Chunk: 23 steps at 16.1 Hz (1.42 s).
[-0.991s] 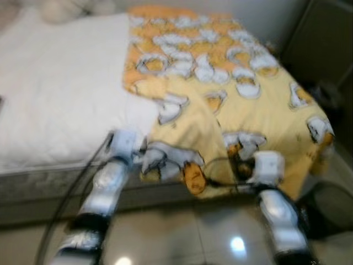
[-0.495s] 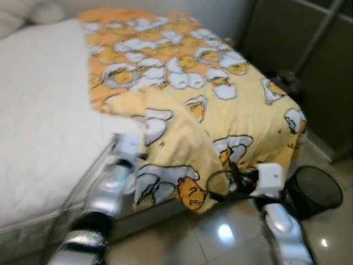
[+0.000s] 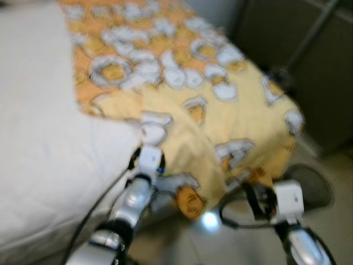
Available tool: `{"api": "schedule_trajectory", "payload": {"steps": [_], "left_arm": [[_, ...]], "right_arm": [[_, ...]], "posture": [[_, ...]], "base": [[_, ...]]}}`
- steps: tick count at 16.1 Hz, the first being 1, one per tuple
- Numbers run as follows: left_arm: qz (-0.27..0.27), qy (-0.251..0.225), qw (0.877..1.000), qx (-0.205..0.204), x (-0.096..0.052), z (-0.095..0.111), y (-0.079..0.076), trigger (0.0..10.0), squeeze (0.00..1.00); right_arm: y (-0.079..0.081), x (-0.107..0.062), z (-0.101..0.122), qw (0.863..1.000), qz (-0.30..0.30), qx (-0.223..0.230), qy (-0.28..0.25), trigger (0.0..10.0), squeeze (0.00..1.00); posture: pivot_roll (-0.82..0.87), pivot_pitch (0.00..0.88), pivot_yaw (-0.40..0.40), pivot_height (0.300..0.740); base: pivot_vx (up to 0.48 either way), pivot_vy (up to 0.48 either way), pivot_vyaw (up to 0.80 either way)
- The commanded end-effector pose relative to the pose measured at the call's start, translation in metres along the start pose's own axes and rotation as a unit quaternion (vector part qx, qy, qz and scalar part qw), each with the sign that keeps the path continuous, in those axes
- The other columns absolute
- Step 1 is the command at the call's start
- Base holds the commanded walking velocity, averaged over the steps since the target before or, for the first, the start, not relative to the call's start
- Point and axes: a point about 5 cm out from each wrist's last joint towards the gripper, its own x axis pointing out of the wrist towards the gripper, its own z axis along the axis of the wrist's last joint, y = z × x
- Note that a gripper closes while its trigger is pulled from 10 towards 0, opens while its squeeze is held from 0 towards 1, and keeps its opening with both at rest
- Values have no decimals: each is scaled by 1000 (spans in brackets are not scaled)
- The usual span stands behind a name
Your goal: Clean up the room
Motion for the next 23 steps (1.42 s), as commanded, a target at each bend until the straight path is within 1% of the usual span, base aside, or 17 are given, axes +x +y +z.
{"api": "schedule_trajectory", "payload": {"steps": [1,2,4,5,6,7,10,11,12,13,14,15,16,18,20,22,23], "left_arm": [[13,-3,1000,0,1,2,-2,10000,0],[22,3,1000,-10,-1,-1,-2,10000,0],[62,32,998,0,-5,-14,6,10000,0],[102,40,994,-2,-6,-18,18,10000,0],[138,33,990,-1,-6,-17,29,10000,0],[159,38,986,-19,-7,-18,35,10000,0],[158,53,986,-33,-5,-19,32,10000,0],[146,79,985,-48,-6,-24,29,10000,0],[98,102,986,-83,-7,-29,14,10000,0],[73,112,988,-80,-8,-31,6,10000,0],[56,133,986,-85,-10,-35,2,10000,0],[50,142,985,-88,-10,-37,0,10000,0],[63,162,983,-64,-12,-43,8,0,0],[92,179,978,-61,-8,-45,28,0,0],[99,179,977,-63,-4,-41,39,0,0],[83,180,978,-64,-2,-39,40,0,0],[72,184,979,-59,-2,-40,38,0,0]], "right_arm": [[-5,-2,5,1000,-6,-6,0,10000,0],[-4,-7,8,1000,-4,-5,2,10000,0],[-4,-15,6,1000,1,-5,22,10000,0],[-4,-19,3,999,3,-9,31,10000,0],[-5,-24,1,999,5,-11,40,10000,0],[-5,-30,-1,999,5,-12,47,10000,0],[-4,-34,-4,998,10,-13,59,10000,0],[-2,-34,-4,998,14,-12,63,10000,0],[0,-34,-4,998,17,-11,67,10000,0],[0,-34,-4,997,17,-11,68,10000,0],[-1,-33,-4,997,16,-10,70,10000,0],[-1,-33,-4,997,16,-10,70,10000,0],[-1,-31,-4,997,11,-8,71,10000,0],[0,-28,-4,997,5,-1,71,10000,0],[2,-26,-5,997,1,4,72,10000,0],[0,-24,-4,997,-7,9,71,10000,0],[0,-24,-4,997,-8,9,70,10000,0]], "posture": [[-179,162,-177,740],[-186,183,-190,740],[-192,199,-199,740],[-193,205,-201,740],[-193,214,-202,740],[-190,221,-205,740],[-184,230,-209,740],[-186,229,-206,740],[-186,230,-204,740],[-188,231,-202,740],[-187,234,-198,740],[-187,234,-198,740],[-189,235,-195,740],[-182,229,-182,740],[-180,221,-172,740],[-183,211,-161,740],[-184,210,-158,740]], "base": [[0,0,0],[0,0,0],[0,0,0],[0,0,0],[0,0,0],[0,0,0],[0,0,0],[0,0,0],[0,0,0],[0,0,0],[0,0,0],[0,0,0],[0,0,0],[0,0,0],[0,0,0],[0,0,0],[0,0,0]]}}
